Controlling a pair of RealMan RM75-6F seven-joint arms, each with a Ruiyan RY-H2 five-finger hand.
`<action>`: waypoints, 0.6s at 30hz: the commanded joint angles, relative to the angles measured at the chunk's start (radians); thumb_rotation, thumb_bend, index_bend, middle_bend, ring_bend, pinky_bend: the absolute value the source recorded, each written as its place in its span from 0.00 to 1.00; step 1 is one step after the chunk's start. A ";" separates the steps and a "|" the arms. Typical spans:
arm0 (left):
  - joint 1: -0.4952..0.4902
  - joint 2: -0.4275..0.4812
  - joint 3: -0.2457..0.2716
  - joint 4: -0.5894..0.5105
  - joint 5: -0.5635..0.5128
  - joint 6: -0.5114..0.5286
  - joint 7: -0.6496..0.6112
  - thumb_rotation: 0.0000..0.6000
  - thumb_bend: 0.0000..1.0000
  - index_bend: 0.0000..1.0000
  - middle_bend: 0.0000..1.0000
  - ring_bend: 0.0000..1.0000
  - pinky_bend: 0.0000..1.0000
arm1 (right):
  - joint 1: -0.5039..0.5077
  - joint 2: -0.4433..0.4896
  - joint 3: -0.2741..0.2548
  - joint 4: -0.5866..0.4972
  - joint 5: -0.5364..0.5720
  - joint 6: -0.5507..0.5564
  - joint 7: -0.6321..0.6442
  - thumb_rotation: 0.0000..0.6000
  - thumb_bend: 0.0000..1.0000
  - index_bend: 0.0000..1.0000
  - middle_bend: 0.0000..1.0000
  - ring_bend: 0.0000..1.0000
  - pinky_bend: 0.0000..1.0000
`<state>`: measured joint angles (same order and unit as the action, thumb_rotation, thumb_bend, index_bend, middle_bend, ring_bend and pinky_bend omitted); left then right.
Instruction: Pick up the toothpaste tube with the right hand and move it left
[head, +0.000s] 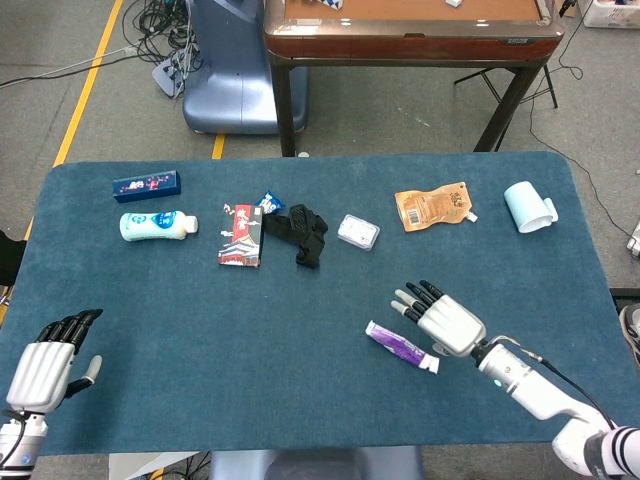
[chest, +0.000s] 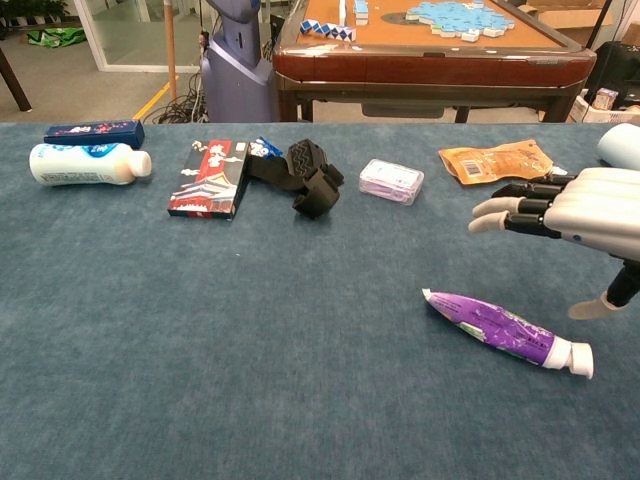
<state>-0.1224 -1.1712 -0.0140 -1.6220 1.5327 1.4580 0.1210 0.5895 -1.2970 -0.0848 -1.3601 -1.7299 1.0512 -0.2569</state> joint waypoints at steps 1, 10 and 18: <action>0.002 0.001 0.002 -0.004 0.002 0.002 0.003 1.00 0.38 0.12 0.16 0.17 0.18 | 0.008 -0.010 -0.012 0.052 -0.024 -0.004 -0.018 1.00 0.00 0.00 0.09 0.05 0.11; 0.007 0.006 0.005 -0.017 0.004 0.008 0.009 1.00 0.38 0.12 0.16 0.17 0.18 | 0.014 -0.104 -0.026 0.139 -0.065 0.013 0.006 1.00 0.00 0.00 0.09 0.04 0.11; 0.007 0.011 0.007 -0.025 0.007 0.005 -0.024 1.00 0.38 0.12 0.16 0.17 0.18 | 0.023 -0.153 -0.025 0.132 -0.100 0.051 0.008 1.00 0.00 0.00 0.09 0.04 0.11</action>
<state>-0.1146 -1.1604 -0.0086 -1.6444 1.5376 1.4651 0.1060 0.6102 -1.4439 -0.1119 -1.2213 -1.8266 1.0968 -0.2506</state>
